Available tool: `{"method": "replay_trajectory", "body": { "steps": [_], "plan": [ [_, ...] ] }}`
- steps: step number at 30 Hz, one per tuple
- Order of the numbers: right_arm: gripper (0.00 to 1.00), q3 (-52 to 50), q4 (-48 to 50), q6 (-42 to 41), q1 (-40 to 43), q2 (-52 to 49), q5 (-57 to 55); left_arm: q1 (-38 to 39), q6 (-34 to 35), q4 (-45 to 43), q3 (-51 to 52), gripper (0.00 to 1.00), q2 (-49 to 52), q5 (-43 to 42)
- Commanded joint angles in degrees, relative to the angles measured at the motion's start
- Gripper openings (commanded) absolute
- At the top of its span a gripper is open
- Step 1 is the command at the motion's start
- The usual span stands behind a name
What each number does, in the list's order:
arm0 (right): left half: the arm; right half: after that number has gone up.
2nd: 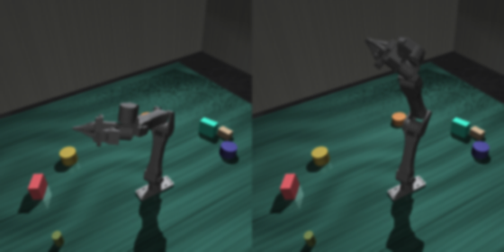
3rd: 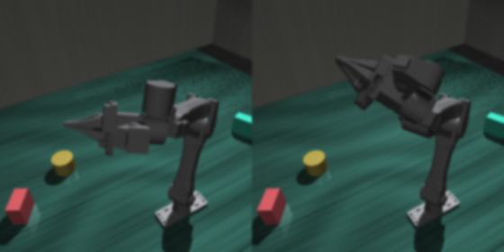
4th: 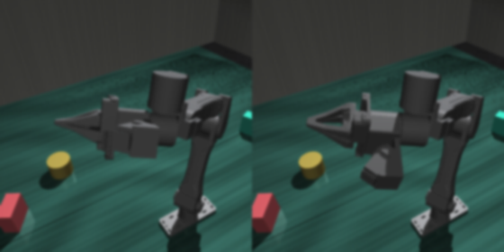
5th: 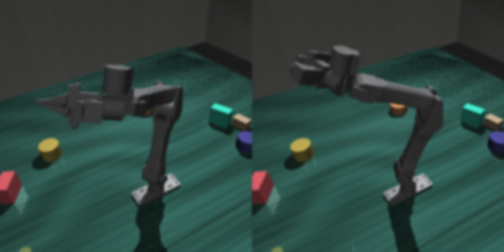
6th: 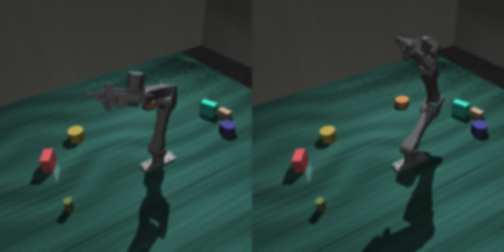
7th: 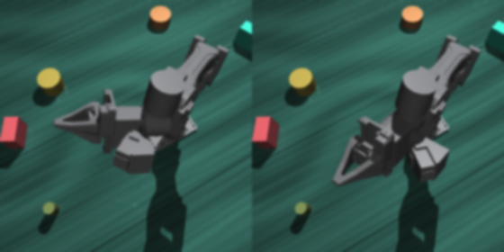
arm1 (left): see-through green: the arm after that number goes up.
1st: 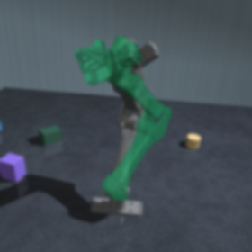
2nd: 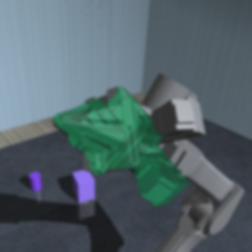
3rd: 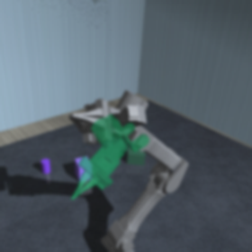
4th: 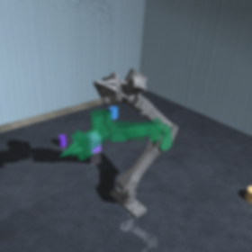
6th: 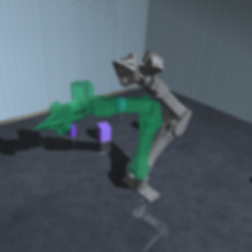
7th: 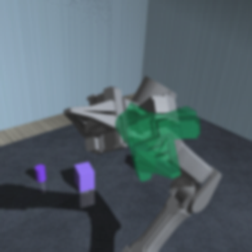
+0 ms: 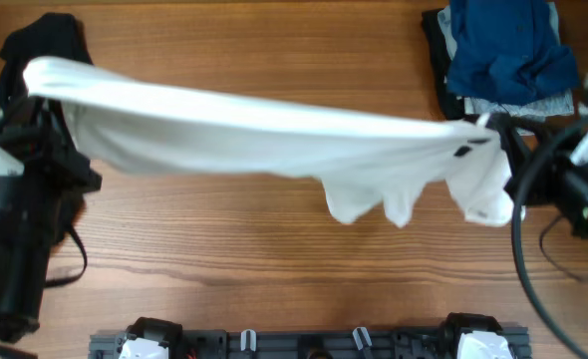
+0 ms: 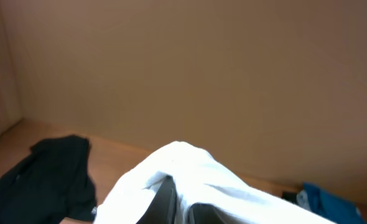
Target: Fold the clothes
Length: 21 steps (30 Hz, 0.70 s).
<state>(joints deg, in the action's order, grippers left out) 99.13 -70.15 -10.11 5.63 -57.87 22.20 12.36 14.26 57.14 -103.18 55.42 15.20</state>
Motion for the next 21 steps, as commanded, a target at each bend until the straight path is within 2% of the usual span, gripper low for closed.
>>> {"method": "replay_trajectory", "body": {
  "steps": [1,4,11,16,19,21],
  "plan": [
    [0.04,0.0,-1.7,2.5,0.6,-2.8,-5.4,-0.3,-0.3,4.3,-0.8,0.04,1.9,2.5],
    [0.04,0.0,-3.3,4.5,0.5,-8.3,-5.0,-0.3,-0.1,9.9,-0.8,0.04,6.1,3.9],
    [0.04,0.0,-1.7,10.3,-3.5,-30.1,-2.9,-0.7,1.5,20.0,-0.6,0.04,22.6,4.4],
    [0.04,0.0,4.5,10.6,-7.8,-47.8,-2.9,-3.0,1.6,20.7,-0.5,0.04,37.2,4.3],
    [0.04,0.0,9.4,10.0,-9.2,-58.2,-2.8,-4.7,1.6,17.5,-0.5,0.04,49.0,4.3],
    [0.04,0.0,10.5,9.9,-9.3,-61.6,-2.7,-5.4,1.6,15.4,-0.5,0.04,53.9,4.3]
  ]
}}
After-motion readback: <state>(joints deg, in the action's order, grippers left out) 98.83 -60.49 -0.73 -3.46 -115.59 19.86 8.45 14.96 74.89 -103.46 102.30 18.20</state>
